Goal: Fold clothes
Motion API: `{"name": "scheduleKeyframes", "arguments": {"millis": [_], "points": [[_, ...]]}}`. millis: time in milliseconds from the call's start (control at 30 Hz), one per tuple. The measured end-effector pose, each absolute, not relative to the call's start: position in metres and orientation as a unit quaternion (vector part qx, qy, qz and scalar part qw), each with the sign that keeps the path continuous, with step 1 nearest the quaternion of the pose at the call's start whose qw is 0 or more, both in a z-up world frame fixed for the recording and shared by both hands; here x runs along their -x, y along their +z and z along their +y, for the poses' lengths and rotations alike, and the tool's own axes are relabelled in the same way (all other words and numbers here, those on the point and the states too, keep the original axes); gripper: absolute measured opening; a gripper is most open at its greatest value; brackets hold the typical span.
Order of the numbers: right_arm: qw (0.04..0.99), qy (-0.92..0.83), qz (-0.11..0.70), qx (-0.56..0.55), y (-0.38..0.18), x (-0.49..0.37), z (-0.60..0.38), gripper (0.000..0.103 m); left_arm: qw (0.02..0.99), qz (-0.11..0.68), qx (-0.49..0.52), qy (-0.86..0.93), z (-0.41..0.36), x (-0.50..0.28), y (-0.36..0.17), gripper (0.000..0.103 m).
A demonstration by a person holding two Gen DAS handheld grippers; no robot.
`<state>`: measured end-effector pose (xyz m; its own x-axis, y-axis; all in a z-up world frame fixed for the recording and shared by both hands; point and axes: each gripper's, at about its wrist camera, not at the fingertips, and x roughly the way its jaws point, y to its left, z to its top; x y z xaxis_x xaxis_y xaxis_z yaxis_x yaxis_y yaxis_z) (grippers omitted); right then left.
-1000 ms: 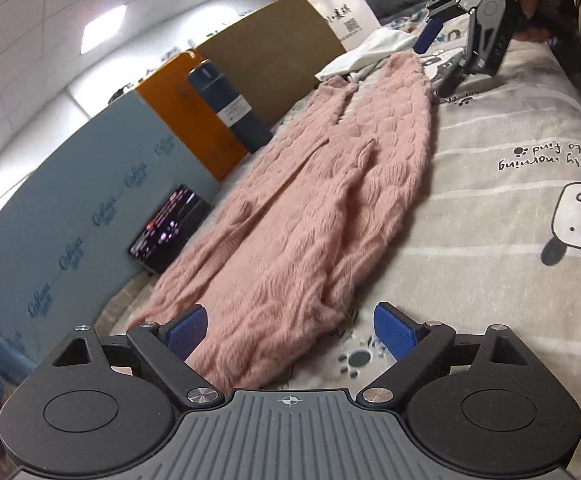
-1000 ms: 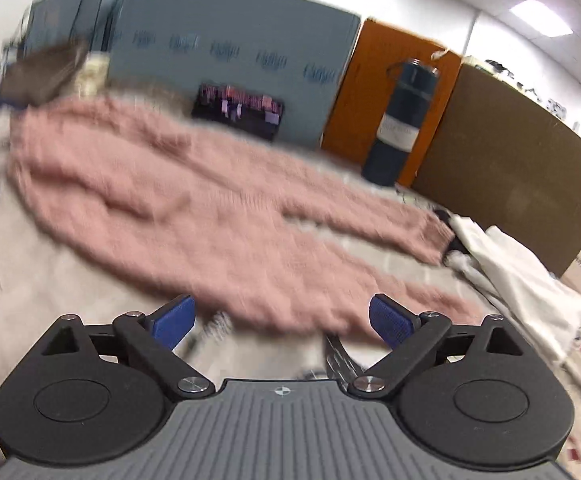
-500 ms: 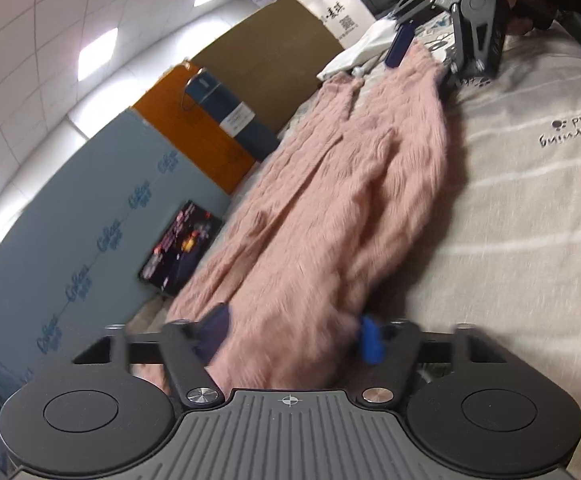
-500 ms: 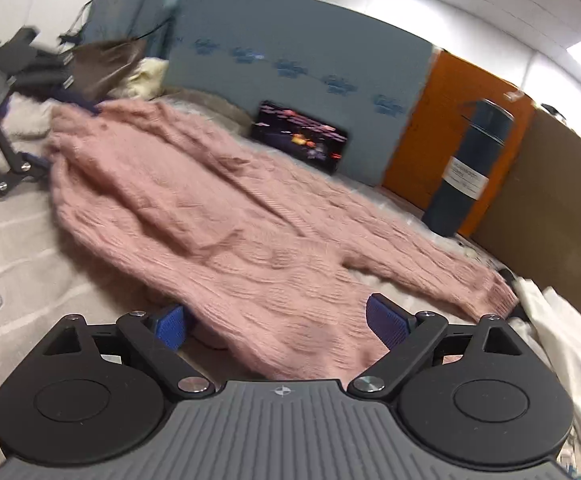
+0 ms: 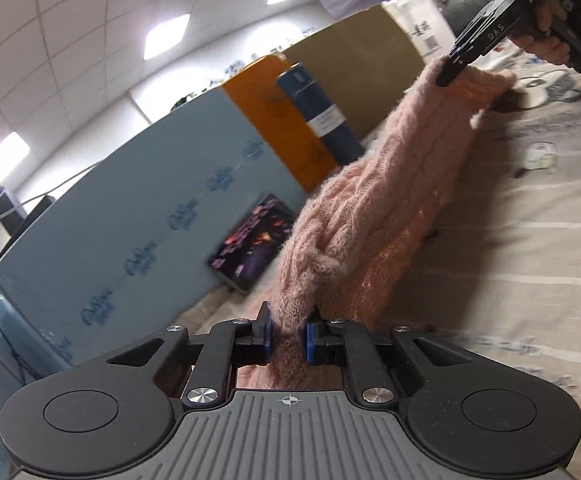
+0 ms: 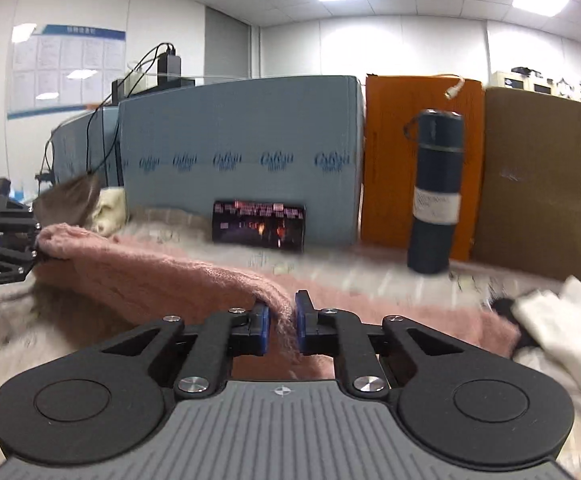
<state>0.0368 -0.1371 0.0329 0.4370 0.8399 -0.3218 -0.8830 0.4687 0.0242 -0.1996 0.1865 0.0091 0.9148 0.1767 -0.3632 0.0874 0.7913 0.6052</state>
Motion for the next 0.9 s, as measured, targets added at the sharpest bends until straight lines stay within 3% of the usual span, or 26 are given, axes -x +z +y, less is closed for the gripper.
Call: {"name": "scheduleKeyframes", "arguments": {"millis": [167, 267, 300, 400, 467, 500, 633, 733, 900], "points": [[0.834, 0.519, 0.164, 0.094, 0.036, -0.075, -0.098, 0.012, 0.925, 0.242, -0.293, 0.021, 0.216, 0.168, 0.016, 0.014], [0.831, 0.514, 0.187, 0.106, 0.031, -0.096, -0.080, 0.012, 0.928, 0.267, -0.258, 0.015, 0.233, 0.148, 0.015, 0.020], [0.831, 0.510, 0.193, 0.106, 0.029, -0.102, -0.077, 0.012, 0.931, 0.270, -0.245, 0.015, 0.236, 0.144, 0.014, 0.027], [0.834, 0.498, 0.209, 0.110, 0.023, -0.115, -0.069, 0.014, 0.952, 0.230, -0.198, 0.042, 0.242, 0.142, 0.017, 0.063], [0.837, 0.492, 0.214, 0.114, 0.019, -0.120, -0.066, 0.023, 0.969, 0.198, -0.144, 0.036, 0.248, 0.142, 0.023, 0.065], [0.839, 0.488, 0.214, 0.113, 0.017, -0.123, -0.066, 0.035, 0.975, 0.188, -0.117, 0.033, 0.251, 0.141, 0.024, 0.066], [0.845, 0.476, 0.216, 0.116, 0.011, -0.131, -0.071, 0.057, 0.963, 0.231, -0.098, 0.099, 0.249, 0.112, 0.008, 0.067], [0.846, 0.468, 0.221, 0.128, 0.013, -0.130, -0.087, 0.067, 0.950, 0.263, -0.113, 0.124, 0.245, 0.102, -0.009, 0.069], [0.871, 0.432, 0.194, 0.131, 0.021, -0.108, -0.128, 0.074, 0.950, 0.250, -0.111, 0.154, 0.236, 0.111, -0.002, 0.074]]}}
